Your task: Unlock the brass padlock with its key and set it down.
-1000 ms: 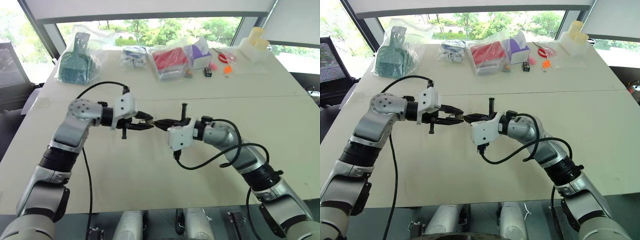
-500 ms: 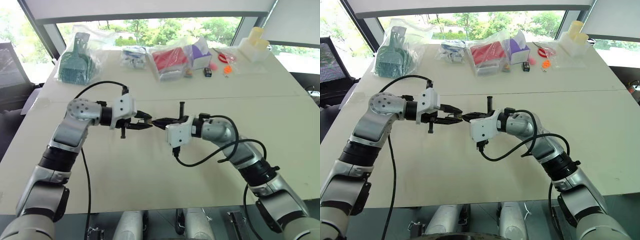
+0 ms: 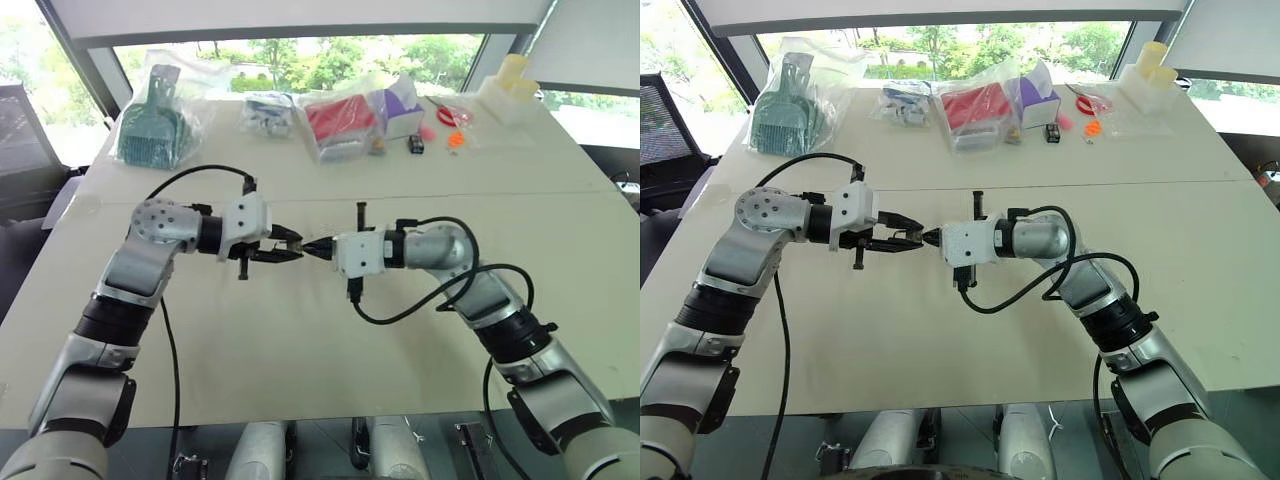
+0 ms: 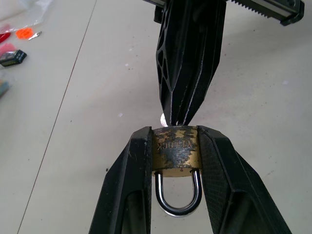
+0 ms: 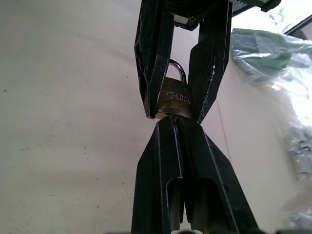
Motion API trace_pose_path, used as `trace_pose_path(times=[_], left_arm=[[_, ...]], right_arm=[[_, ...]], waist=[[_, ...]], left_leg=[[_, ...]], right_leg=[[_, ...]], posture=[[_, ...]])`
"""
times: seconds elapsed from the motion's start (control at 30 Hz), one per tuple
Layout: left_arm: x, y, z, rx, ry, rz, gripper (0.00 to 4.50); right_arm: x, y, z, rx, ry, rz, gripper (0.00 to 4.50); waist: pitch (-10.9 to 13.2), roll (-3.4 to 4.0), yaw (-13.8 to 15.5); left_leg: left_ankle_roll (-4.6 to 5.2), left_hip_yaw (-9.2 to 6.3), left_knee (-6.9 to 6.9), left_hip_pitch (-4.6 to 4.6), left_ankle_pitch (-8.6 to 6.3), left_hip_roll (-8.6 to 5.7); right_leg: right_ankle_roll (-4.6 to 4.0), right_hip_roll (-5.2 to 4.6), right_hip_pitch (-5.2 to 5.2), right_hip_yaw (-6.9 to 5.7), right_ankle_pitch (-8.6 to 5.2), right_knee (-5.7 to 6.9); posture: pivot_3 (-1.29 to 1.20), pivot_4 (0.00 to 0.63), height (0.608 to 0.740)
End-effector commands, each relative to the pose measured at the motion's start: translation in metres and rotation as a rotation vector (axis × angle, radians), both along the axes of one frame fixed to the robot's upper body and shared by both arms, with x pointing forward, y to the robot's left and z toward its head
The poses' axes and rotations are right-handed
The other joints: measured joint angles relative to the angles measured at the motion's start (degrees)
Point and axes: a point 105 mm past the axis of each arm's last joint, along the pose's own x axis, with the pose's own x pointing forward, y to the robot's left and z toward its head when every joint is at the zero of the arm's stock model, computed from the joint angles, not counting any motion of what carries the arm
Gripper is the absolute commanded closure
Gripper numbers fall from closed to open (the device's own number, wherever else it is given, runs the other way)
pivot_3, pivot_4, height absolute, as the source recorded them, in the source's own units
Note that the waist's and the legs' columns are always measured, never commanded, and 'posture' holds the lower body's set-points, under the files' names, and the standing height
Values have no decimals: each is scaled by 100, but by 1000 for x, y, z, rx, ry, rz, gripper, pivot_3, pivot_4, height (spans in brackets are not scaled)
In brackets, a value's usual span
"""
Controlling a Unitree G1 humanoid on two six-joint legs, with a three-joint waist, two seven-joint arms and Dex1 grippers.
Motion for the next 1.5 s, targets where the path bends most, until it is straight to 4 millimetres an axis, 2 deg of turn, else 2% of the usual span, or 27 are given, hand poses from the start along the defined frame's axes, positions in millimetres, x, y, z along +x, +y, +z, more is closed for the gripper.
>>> trace_pose_path(times=[0.03, 0.23, 0.33, 0.47, 0.6, 0.77, 0.93, 1.03, 1.07, 1.17, 1.23, 1.5], left_arm=[[-11, -10, 12, 18, -82, -89, 3690], [-9, -10, 11, 24, -97, -89, 3690], [-9, -11, 12, 31, -122, -91, 3690], [-11, -13, 15, 30, -141, -101, 3690], [-15, -15, 19, 25, -138, -97, 3690], [-13, -16, 26, -23, -100, -56, 3690], [-10, -14, 30, -79, -47, -19, 3690], [-9, -9, 26, -84, -12, -5, 3690], [-10, -8, 25, -86, 4, -2, 3690], [-10, -5, 22, -108, 51, 0, 3690], [-9, -4, 22, -143, 88, 3, 3690], [-5, 1, 22, -189, 160, 6, 3690]], right_arm=[[2, -4, 14, 32, 17, -32, 4465], [-1, 0, 13, 3, -46, -17, 4465], [-13, 0, 4, 40, 118, -24, 4465], [-18, -1, -1, 16, 126, -30, 4465], [-11, 2, 7, -16, -185, -5, 4465], [-1, -4, 5, -78, -533, 1, 4465], [-2, -10, -2, -53, -616, -6, 4465], [-3, -13, 0, -38, -657, -6, 3635], [-2, -15, 1, -35, -670, -9, 3182], [1, -19, 3, -30, -702, -15, 1462], [0, -20, 10, 7, -752, -4, 546], [-8, -18, 25, 86, -922, 86, 546]], waist=[[0, 0, -3], [0, 0, -3], [0, 0, 6], [0, 0, 0], [0, 0, -6], [0, 0, -1], [0, 0, -7], [0, 0, -13], [0, 0, -15], [0, 0, -20], [0, 0, -17], [0, 0, -38]], left_leg=[[0, 0, 0, 0, 0, 0], [0, 0, 0, 0, 0, 0], [0, 0, 0, 0, 0, 0], [0, 2, 0, -1, 0, 0], [0, 0, 0, 1, 0, 0], [-1, 1, 0, 0, 0, -1], [-9, 2, 0, 0, 5, -1], [-15, 3, 0, 0, 9, -1], [-14, 3, 0, 0, 8, -1], [-8, 2, 0, 1, 5, 0], [-8, 2, 0, 1, 4, 0], [-9, 2, 0, 1, 5, 0]], right_leg=[[0, 0, 0, 0, 0, 0], [0, 0, 0, 0, 0, 0], [0, 0, 0, 0, 0, 0], [0, 0, 0, 0, 0, 0], [0, 0, -1, 0, 0, 1], [1, 0, -1, 0, 0, 1], [1, 0, -1, 2, -1, 1], [1, 0, -1, 2, 0, 1], [1, 1, -1, 3, -1, 1], [1, 1, -1, 3, -1, 2], [1, 1, -1, 3, -1, 2], [1, 2, -1, 5, -1, 1]], posture=[[0, 150, 740], [0, 150, 740], [0, 150, 740], [0, 150, 740], [0, 150, 740], [0, 150, 740], [0, 150, 740], [0, 150, 740], [0, 150, 740], [0, 150, 740], [0, 150, 740], [0, 150, 740]])
